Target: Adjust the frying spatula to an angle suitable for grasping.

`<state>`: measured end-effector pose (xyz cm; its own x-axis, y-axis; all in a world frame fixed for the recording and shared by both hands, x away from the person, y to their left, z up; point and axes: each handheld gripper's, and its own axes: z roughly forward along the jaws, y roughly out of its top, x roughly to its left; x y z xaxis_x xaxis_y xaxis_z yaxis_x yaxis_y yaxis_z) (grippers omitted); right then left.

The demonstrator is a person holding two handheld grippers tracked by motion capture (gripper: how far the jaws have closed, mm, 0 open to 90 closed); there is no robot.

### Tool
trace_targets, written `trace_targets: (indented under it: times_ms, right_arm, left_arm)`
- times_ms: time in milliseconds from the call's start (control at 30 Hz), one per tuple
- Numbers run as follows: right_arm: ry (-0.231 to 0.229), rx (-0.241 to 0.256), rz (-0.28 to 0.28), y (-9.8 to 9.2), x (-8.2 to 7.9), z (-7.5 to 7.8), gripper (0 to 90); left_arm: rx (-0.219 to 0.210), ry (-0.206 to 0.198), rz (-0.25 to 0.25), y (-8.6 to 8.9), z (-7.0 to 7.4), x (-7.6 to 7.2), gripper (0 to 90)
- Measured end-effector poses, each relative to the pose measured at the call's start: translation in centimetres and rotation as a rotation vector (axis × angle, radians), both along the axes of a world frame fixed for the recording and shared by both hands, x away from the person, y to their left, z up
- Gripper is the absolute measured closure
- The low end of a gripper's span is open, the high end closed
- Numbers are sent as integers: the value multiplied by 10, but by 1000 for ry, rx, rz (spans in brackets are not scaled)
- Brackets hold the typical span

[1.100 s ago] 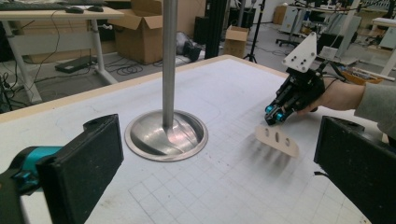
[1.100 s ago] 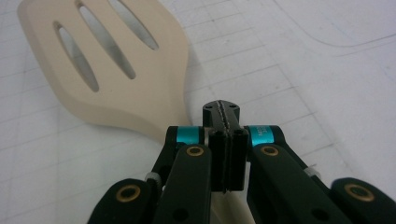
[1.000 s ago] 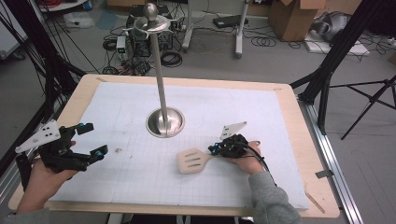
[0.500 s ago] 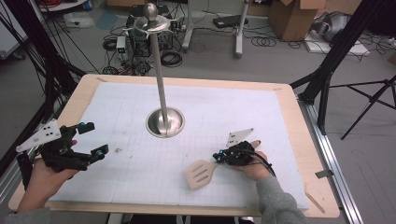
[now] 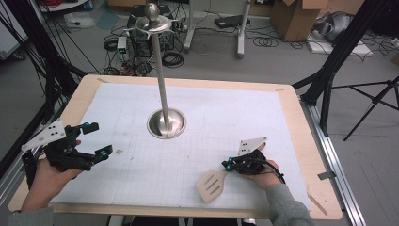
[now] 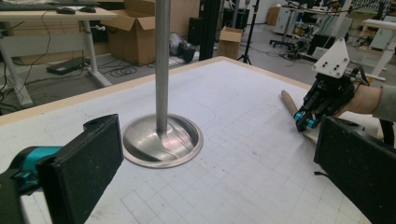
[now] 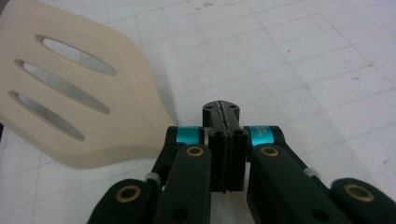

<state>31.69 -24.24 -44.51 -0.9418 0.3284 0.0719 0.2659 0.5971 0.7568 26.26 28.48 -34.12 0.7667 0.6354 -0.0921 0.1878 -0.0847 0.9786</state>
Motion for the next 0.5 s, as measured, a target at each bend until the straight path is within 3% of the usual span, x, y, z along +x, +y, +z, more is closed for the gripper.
trace_targets:
  times_ms: [500]
  right_arm:
    - [-1,-10,-12,-30,-25,1,900]
  left_arm:
    - [-1,4,-20,-6,-1,7,18]
